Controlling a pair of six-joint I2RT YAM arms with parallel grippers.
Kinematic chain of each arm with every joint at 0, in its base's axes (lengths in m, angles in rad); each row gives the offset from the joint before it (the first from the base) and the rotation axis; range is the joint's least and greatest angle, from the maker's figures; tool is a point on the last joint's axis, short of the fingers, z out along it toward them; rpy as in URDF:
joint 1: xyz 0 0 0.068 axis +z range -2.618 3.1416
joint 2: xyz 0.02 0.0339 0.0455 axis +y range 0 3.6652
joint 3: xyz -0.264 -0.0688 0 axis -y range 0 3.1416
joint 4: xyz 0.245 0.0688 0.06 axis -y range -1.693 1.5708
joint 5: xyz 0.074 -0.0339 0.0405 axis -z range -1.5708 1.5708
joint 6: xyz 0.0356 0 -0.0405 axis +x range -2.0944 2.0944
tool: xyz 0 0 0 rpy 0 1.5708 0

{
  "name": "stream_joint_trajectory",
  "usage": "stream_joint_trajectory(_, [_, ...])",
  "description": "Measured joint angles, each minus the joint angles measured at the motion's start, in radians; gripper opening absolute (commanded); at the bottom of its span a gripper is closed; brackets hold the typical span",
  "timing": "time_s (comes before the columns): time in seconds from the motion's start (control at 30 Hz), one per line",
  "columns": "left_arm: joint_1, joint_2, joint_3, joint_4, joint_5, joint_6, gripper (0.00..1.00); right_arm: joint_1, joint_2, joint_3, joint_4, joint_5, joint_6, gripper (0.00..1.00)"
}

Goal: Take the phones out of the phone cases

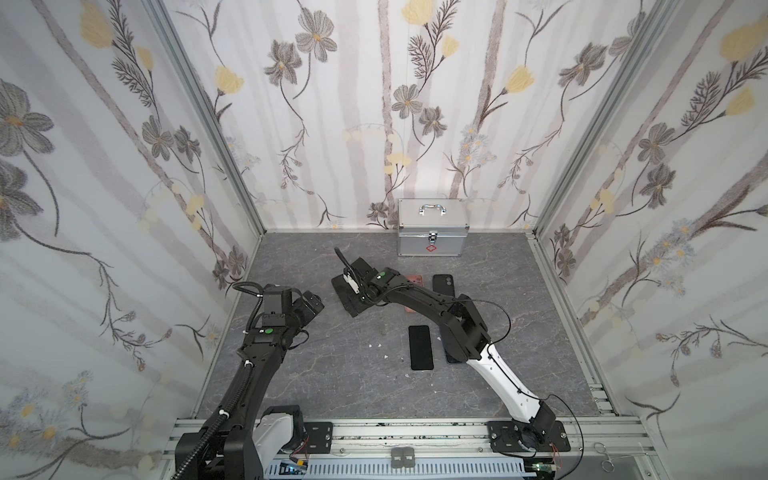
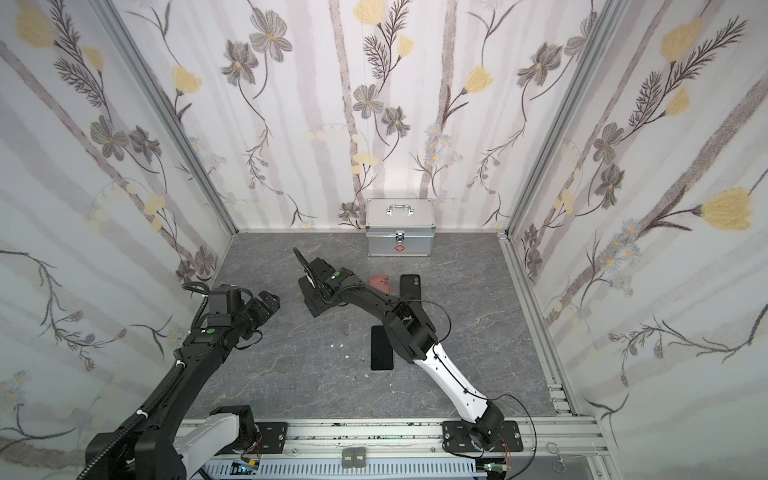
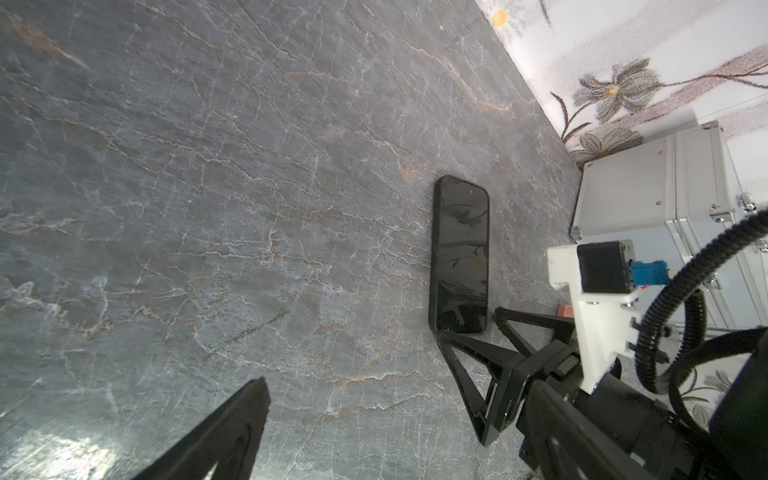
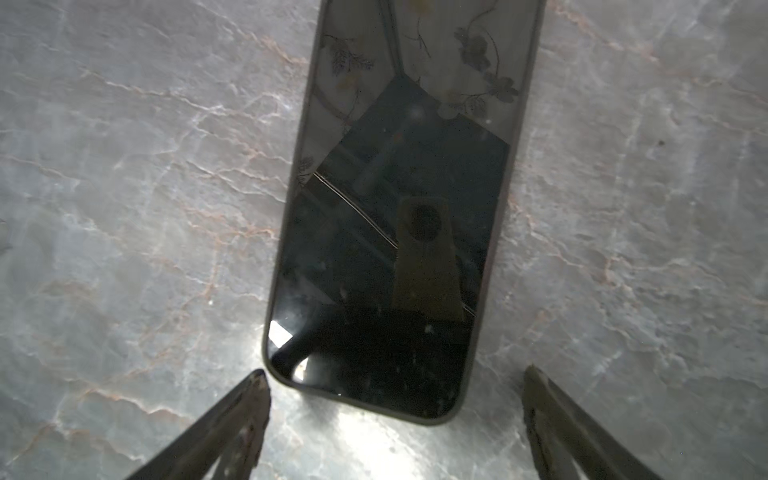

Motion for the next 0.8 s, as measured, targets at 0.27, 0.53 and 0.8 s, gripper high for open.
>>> stream_joint_trajectory(0.27, [0.003,-0.005,-0.013,0.006,0.003,0.000,1.00,0.005,0.001,0.005,0.004,-0.011,0.063,0.98])
stream_joint_trajectory(0.53, [0.007,-0.016,-0.025,0.014,0.008,0.000,1.00,0.016,0.001,0.005,0.043,-0.036,0.142,1.00])
stream_joint_trajectory(0.8, [0.011,-0.015,-0.029,0.015,0.010,0.000,1.00,0.023,0.045,0.094,0.021,0.014,0.187,0.92])
